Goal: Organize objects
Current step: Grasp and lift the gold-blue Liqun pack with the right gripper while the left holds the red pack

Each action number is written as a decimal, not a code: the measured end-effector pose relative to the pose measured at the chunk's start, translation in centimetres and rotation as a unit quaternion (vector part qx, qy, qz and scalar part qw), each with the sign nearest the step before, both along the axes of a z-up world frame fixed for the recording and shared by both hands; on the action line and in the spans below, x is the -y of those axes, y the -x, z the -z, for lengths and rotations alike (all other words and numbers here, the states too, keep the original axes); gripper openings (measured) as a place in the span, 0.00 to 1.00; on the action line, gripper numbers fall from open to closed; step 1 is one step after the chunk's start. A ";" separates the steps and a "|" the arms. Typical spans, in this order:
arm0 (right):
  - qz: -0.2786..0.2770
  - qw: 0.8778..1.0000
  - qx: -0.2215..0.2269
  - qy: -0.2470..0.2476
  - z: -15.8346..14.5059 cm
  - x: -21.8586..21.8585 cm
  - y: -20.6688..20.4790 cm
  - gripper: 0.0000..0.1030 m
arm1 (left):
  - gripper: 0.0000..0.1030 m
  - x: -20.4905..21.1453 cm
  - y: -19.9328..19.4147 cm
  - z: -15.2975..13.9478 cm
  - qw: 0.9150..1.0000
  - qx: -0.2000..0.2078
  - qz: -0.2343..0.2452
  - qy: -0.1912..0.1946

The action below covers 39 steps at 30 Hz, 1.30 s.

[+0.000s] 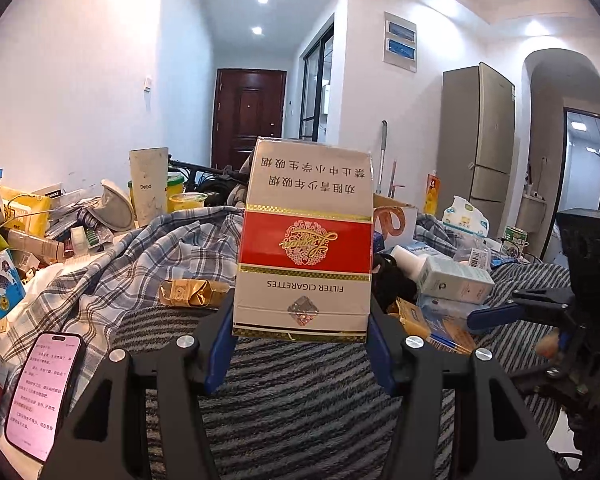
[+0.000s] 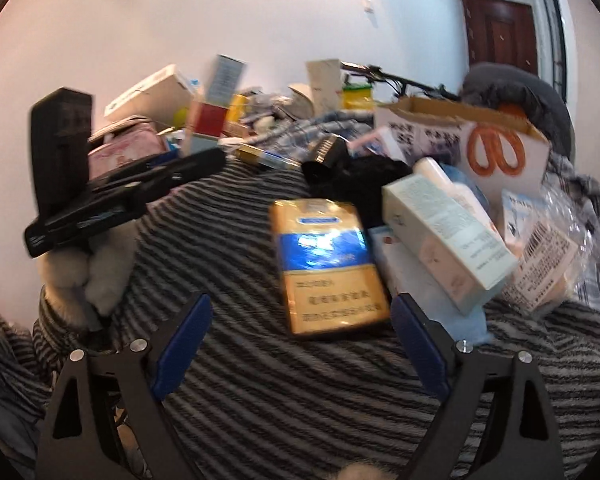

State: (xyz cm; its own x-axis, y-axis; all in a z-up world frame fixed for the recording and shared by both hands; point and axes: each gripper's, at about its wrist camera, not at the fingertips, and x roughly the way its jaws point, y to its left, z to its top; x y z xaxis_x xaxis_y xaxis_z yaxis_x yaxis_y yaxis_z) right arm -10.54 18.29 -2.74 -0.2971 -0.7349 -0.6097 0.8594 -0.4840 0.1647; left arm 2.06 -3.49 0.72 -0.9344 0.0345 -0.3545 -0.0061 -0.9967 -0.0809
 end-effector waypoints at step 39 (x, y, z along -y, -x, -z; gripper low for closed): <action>-0.043 0.975 0.081 0.201 -3.1 -4.4 2.2 0.52 | 0.58 -0.3 0.0 0.2 1.000 0.007 0.000 -0.004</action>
State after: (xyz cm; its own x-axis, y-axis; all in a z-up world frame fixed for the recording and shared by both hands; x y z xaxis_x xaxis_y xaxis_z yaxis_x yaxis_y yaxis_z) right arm -12.79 22.72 0.37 -0.1480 -0.9421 -0.3009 0.8404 -0.2802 0.4640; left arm 2.04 -3.18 0.53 -0.9297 0.0382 -0.3664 -0.0058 -0.9960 -0.0891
